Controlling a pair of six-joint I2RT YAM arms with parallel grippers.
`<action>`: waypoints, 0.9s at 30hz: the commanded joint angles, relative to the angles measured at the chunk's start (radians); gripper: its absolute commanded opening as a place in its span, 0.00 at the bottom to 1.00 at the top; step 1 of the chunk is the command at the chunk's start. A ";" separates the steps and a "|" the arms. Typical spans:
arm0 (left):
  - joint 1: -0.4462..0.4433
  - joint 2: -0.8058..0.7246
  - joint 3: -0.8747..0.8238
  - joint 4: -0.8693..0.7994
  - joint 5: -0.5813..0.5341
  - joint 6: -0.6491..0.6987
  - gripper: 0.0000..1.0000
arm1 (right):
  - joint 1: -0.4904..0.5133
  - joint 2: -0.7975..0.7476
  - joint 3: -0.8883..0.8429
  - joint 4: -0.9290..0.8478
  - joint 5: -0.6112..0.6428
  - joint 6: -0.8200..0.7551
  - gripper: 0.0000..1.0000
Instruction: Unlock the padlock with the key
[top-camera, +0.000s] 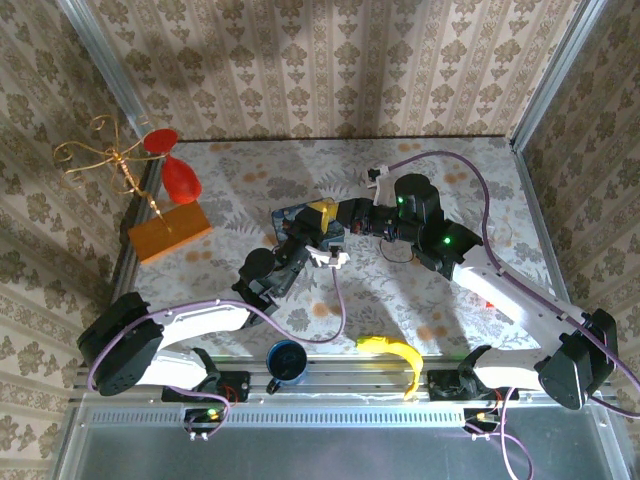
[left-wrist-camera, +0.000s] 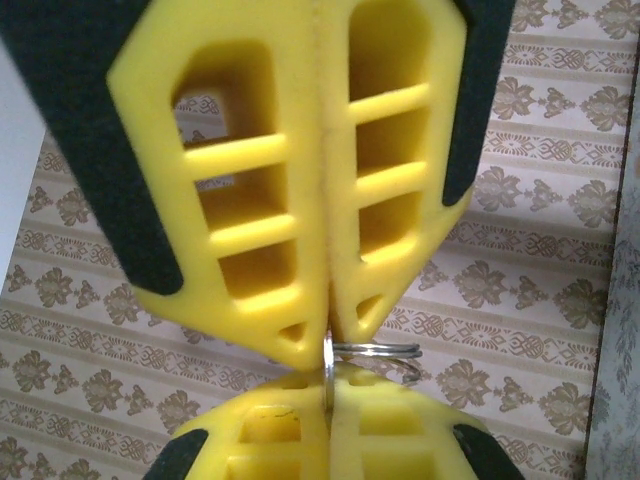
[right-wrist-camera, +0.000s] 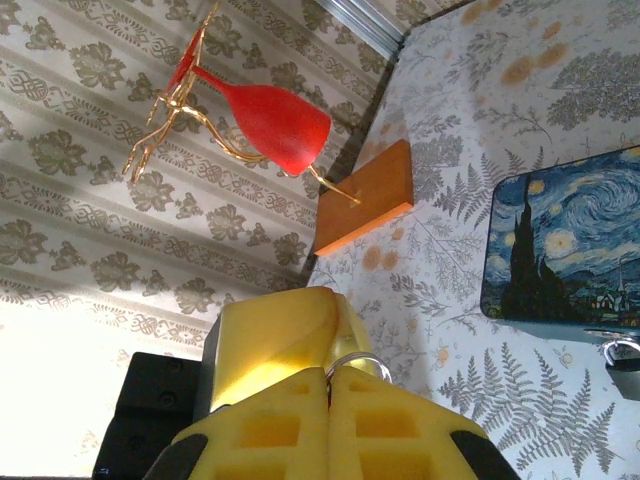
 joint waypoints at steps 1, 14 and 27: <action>-0.007 -0.032 0.018 0.015 -0.008 -0.038 0.00 | 0.007 0.010 0.018 -0.005 -0.025 -0.004 0.00; -0.027 -0.328 -0.042 -0.402 0.102 -0.324 0.71 | -0.020 -0.003 -0.011 0.125 0.006 0.019 0.00; 0.243 -0.499 0.220 -1.068 0.381 -1.330 0.71 | -0.059 -0.011 -0.103 0.319 -0.037 0.036 0.00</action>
